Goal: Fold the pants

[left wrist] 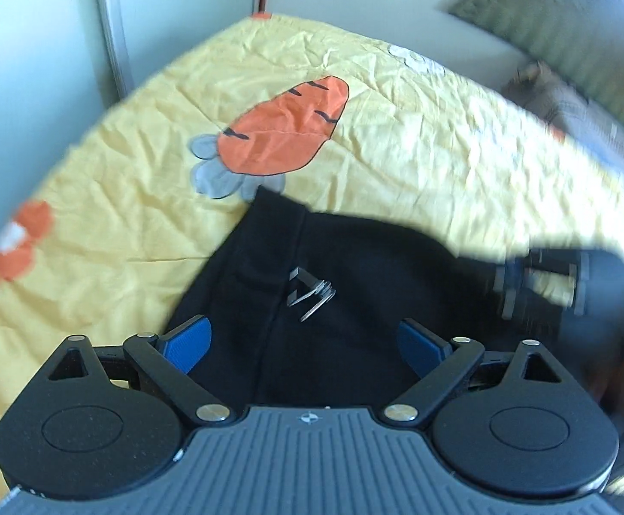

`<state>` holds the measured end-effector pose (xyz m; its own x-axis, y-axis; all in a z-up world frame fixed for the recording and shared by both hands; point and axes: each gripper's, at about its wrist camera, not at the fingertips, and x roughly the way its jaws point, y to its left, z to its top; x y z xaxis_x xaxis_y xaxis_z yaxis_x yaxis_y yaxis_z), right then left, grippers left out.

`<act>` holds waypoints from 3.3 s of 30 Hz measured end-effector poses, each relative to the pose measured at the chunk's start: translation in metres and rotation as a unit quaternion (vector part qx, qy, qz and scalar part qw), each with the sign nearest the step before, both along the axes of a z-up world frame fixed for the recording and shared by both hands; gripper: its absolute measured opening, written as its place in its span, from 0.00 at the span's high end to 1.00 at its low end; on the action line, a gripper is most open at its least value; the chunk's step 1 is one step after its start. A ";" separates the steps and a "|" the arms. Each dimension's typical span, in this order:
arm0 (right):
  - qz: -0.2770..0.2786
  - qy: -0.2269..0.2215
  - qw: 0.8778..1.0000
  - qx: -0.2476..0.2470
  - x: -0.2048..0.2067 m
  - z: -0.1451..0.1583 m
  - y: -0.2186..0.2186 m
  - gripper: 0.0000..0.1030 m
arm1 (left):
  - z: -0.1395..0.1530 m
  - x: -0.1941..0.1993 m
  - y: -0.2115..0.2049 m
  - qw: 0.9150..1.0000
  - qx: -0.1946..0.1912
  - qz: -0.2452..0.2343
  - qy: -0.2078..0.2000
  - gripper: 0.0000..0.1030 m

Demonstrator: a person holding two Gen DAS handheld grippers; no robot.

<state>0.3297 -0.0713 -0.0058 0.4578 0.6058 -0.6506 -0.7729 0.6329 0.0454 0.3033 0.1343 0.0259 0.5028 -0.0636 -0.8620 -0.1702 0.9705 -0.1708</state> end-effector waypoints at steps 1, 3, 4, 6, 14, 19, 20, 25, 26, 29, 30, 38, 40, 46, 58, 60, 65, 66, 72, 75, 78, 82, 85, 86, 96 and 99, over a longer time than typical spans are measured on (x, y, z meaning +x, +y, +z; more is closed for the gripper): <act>0.006 -0.037 0.999 -0.020 -0.015 0.004 0.006 0.93 | -0.001 0.009 0.003 1.000 -0.030 0.006 0.005 0.09; 0.024 -0.111 0.992 -0.062 -0.048 0.010 0.017 0.93 | -0.004 0.024 0.010 0.996 -0.086 0.020 0.019 0.09; 0.034 -0.139 0.987 -0.075 -0.064 0.012 0.022 0.93 | -0.007 0.031 0.012 0.993 -0.109 0.029 0.026 0.10; 0.048 -0.194 0.974 -0.105 -0.091 0.013 0.030 0.93 | -0.014 0.041 0.017 0.987 -0.147 0.045 0.041 0.10; 0.065 -0.296 0.942 -0.144 -0.144 0.001 0.044 0.92 | -0.033 0.048 0.035 0.971 -0.213 0.086 0.066 0.47; 0.056 -0.302 0.941 -0.142 -0.148 -0.004 0.047 0.92 | -0.023 0.023 0.031 0.973 -0.215 0.075 0.032 0.92; 0.049 -0.308 0.940 -0.140 -0.148 -0.004 0.044 0.88 | -0.019 0.016 0.030 0.975 -0.211 0.072 0.020 0.92; -0.010 -0.282 0.941 -0.184 -0.130 -0.007 0.019 0.79 | -0.006 -0.015 0.028 0.977 -0.206 0.058 -0.011 0.92; -0.020 -0.270 0.943 -0.193 -0.124 -0.008 0.012 0.79 | -0.004 -0.020 0.029 0.976 -0.210 0.056 -0.013 0.92; -0.074 -0.238 0.946 -0.205 -0.105 -0.008 -0.017 0.80 | -0.002 -0.037 0.029 0.978 -0.204 0.049 -0.022 0.92; -0.090 -0.229 0.947 -0.205 -0.102 -0.006 -0.026 0.80 | -0.002 -0.041 0.030 0.978 -0.201 0.048 -0.024 0.92; -0.125 -0.271 0.930 -0.214 -0.159 0.027 -0.033 0.94 | 0.006 -0.098 0.037 0.983 -0.175 0.015 -0.057 0.92; -0.123 -0.273 0.931 -0.209 -0.187 0.029 -0.030 0.94 | 0.011 -0.116 0.040 0.984 -0.163 0.002 -0.069 0.92; -0.113 -0.267 0.936 -0.201 -0.254 0.016 -0.023 0.94 | 0.011 -0.163 0.050 0.987 -0.139 -0.019 -0.077 0.92; -0.106 -0.239 0.943 -0.204 -0.316 -0.017 -0.001 0.94 | -0.012 -0.206 0.071 0.987 -0.141 -0.010 -0.076 0.92; -0.101 -0.237 0.944 -0.204 -0.317 -0.019 0.002 0.94 | -0.010 -0.210 0.070 0.989 -0.124 -0.014 -0.084 0.92; -0.090 -0.232 0.945 -0.212 -0.325 -0.027 0.011 0.94 | -0.004 -0.219 0.065 0.990 -0.088 -0.032 -0.103 0.92; -0.089 -0.229 0.946 -0.212 -0.327 -0.028 0.011 0.94 | -0.006 -0.220 0.064 0.991 -0.085 -0.033 -0.102 0.92; -0.090 -0.216 0.949 -0.211 -0.331 -0.031 0.012 0.94 | -0.022 -0.222 0.063 0.994 -0.072 -0.035 -0.081 0.92; -0.089 -0.212 0.950 -0.213 -0.333 -0.033 0.012 0.94 | -0.028 -0.224 0.063 0.994 -0.070 -0.034 -0.072 0.92; -0.090 -0.206 0.951 -0.213 -0.333 -0.035 0.012 0.94 | -0.031 -0.224 0.062 0.995 -0.064 -0.032 -0.065 0.92; -0.090 -0.208 0.950 -0.215 -0.337 -0.037 0.013 0.94 | -0.031 -0.227 0.060 0.996 -0.056 -0.032 -0.066 0.92; -0.092 -0.204 0.952 -0.210 -0.339 -0.037 0.012 0.94 | -0.035 -0.226 0.059 0.996 -0.049 -0.032 -0.062 0.92; -0.091 -0.203 0.952 -0.210 -0.339 -0.037 0.012 0.94 | -0.036 -0.225 0.058 0.997 -0.048 -0.030 -0.059 0.92; -0.091 -0.197 0.955 -0.203 -0.346 -0.038 0.010 0.94 | -0.039 -0.224 0.049 0.998 -0.016 -0.037 -0.057 0.89; -0.091 -0.204 0.952 -0.211 -0.349 -0.039 0.012 0.94 | -0.037 -0.225 0.045 0.998 0.000 -0.040 -0.058 0.81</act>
<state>-0.0195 -0.0592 -0.0448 0.7970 0.2173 -0.5635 -0.5478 0.6529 -0.5231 0.0783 0.1798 -0.0108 0.5925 -0.1066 -0.7985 -0.0721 0.9802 -0.1844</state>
